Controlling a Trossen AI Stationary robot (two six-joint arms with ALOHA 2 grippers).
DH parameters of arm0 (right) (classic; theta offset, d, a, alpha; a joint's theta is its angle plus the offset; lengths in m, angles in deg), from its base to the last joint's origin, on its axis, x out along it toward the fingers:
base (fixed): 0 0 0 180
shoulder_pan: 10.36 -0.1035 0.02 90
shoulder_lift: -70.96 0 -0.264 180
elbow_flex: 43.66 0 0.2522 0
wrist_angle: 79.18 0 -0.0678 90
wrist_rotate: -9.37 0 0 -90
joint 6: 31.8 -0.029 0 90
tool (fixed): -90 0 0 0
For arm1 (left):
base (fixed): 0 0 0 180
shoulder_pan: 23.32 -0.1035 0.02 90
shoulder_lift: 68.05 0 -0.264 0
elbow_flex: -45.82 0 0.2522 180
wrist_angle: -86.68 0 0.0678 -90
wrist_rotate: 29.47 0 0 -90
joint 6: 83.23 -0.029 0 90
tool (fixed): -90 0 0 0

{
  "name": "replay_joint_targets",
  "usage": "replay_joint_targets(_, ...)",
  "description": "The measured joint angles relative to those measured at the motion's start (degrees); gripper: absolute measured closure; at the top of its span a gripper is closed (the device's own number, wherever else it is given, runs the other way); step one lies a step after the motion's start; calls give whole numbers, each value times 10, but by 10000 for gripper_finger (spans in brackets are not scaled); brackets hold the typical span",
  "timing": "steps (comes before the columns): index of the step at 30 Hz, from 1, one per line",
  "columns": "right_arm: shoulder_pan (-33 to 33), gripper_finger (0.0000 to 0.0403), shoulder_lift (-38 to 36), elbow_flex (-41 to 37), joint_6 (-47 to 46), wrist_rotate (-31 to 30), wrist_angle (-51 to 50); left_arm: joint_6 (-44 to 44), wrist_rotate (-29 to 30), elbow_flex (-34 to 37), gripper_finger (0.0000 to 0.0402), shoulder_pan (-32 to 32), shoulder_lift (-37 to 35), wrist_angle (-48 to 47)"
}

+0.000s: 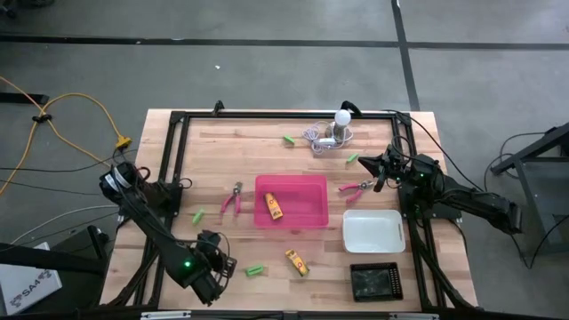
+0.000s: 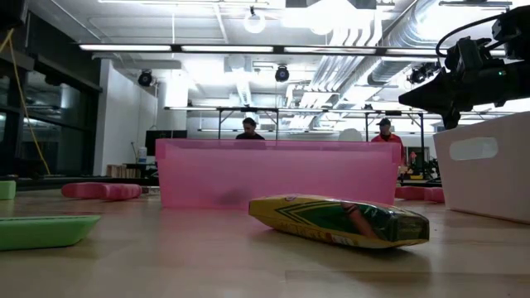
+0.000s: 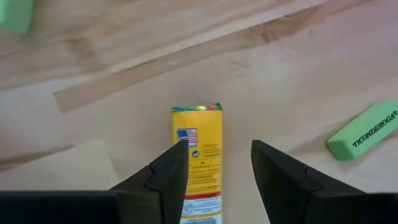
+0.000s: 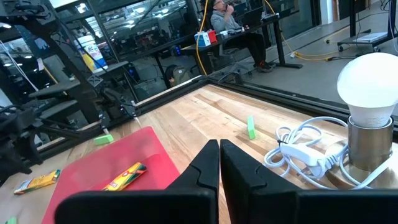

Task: Pick & Place School Supplies
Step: Put the yellow crayon box into the pink bin

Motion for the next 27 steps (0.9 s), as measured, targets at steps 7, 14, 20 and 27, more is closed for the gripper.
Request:
replay_joint_targets(7,0,400,0,0,0,0,0,8,-10,0,216,0,8,14)
replay_joint_targets(14,0,400,0,0,0,0,0,6,-23,0,210,2,19,20)
replay_joint_targets(20,0,400,0,0,0,0,-1,8,-22,0,210,18,24,22)
replay_joint_targets(27,0,400,0,0,0,0,0,25,-22,0,210,36,27,22)
